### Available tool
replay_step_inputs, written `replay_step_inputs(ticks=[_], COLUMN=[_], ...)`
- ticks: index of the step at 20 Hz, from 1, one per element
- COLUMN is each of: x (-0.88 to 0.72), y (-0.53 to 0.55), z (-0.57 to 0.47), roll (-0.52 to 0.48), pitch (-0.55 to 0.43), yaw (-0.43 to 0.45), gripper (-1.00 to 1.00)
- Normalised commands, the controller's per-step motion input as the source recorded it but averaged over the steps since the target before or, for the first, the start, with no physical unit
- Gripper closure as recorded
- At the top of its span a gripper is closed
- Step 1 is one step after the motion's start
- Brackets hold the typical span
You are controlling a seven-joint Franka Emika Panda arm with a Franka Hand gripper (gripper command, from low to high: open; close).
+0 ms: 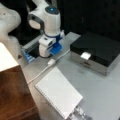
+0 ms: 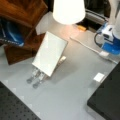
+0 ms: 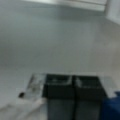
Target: Turn off the lamps. Pick up the book. Place the book on the shelf position.
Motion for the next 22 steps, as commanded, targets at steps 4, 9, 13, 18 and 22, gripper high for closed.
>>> replay_step_inputs(ticks=[4,9,13,18,22], x=[-0.64,-0.66,-0.68,-0.75,-0.78], y=[-0.41,-0.41,-0.40,-0.37,-0.34], z=[-0.46,-0.44,-0.44,-0.42,-0.48], roll=[0.149,0.150,0.134,0.116,0.092], pitch=[-0.551,-0.538,-0.541,-0.532,-0.541], yaw=[-0.028,0.010,0.047,0.056,0.051], gripper=[1.00,1.00,1.00,1.00,1.00])
